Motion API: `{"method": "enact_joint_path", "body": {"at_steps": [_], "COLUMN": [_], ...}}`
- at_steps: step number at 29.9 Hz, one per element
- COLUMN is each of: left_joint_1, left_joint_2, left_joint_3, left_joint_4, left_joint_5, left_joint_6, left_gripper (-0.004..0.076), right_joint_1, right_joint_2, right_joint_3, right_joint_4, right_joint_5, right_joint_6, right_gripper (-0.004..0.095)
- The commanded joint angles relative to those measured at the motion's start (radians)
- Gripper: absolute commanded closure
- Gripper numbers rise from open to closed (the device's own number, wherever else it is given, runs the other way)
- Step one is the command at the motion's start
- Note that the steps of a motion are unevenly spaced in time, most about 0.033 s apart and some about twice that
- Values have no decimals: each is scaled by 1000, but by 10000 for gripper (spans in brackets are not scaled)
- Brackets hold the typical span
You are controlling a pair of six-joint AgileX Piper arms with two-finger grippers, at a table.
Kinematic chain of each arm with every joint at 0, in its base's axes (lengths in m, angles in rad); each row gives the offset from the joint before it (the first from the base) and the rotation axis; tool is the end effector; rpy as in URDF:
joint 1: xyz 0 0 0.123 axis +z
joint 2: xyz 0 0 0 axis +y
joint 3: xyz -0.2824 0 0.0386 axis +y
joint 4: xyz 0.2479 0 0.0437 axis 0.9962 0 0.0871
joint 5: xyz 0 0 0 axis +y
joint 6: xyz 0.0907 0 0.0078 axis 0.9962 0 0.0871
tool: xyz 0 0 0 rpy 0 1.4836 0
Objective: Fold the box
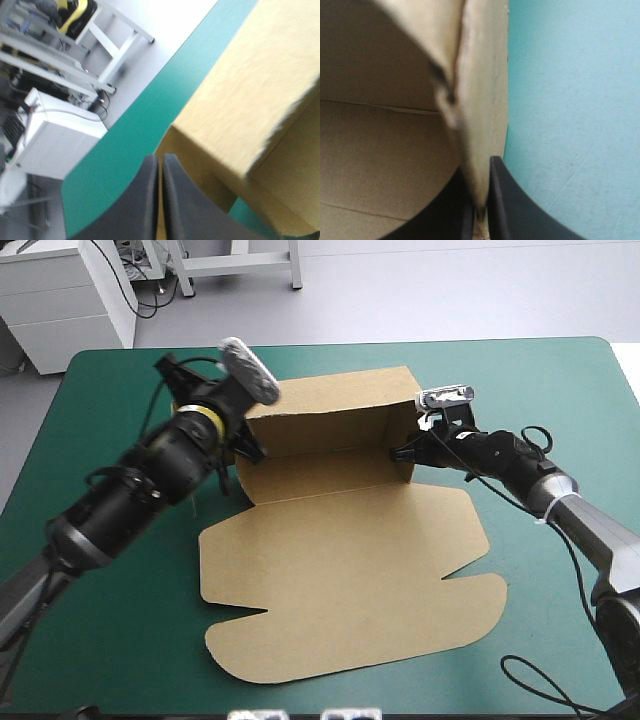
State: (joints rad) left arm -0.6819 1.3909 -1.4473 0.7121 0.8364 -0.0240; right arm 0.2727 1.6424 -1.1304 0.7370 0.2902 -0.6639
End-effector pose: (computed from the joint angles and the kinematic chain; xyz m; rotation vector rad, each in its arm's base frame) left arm 0.2609 -0.1548 0.4234 0.8994 1.8714 0.4258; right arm 0.3494 0.1160 0.2650 -0.3526 2.1994 0.3931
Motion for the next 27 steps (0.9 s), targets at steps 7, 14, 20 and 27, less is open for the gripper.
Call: {"method": "enact_joint_path", "body": {"at_steps": [7,14,20,27], "left_joint_1": [582,1010,1281,1311], "left_joint_2": [-179,-182,-194,-192], "left_joint_3": [-31,14,266,508], "left_joint_4": [-678,-1110,-1542,-1933], "left_joint_5": [-107,-13,-114,-174], "left_joint_6": [249,409,613,887], "left_gripper": [715,715,715,715], "right_joint_1": [-7,-7,-7,-7], "right_joint_2": [-44,-42,-42,-19], "right_joint_3": [-42,-44,-58,-237], "right_joint_4": [-53,-110,-112,-466], "right_joint_5": [-12,-10,2,261], "right_joint_6": [64,131,138,456], "right_gripper": [923,923,922,919]}}
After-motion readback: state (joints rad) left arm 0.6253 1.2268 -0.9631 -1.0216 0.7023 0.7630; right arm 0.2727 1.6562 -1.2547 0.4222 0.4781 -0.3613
